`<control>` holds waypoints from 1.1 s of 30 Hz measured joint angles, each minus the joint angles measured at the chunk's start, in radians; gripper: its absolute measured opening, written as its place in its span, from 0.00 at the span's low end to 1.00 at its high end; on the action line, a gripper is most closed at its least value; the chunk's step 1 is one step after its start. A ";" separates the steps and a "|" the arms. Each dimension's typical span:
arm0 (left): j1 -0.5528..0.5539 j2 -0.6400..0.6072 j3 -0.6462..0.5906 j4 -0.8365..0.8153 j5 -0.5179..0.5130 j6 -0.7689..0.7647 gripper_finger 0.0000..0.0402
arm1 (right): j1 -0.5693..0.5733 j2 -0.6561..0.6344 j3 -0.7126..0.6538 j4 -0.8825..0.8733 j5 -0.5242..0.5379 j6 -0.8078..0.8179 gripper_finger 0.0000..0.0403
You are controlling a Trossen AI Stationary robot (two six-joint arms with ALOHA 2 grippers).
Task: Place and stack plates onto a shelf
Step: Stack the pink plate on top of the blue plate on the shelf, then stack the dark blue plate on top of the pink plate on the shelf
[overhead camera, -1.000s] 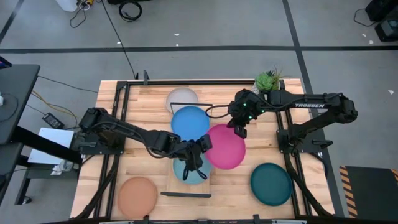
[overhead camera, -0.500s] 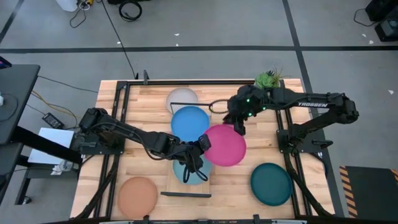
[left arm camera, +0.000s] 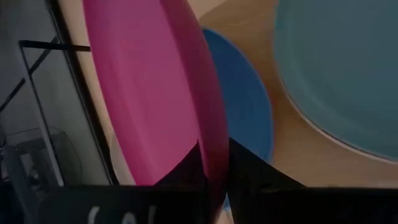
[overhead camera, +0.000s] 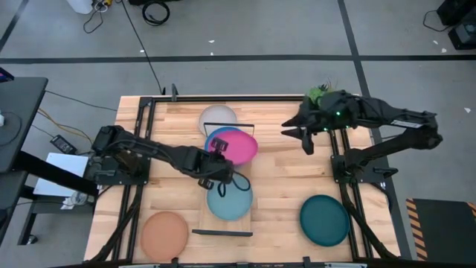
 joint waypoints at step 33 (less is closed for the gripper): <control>-0.050 -0.091 -0.045 0.008 0.399 -0.340 0.43 | 0.420 0.029 -0.634 -0.030 -0.085 0.173 0.34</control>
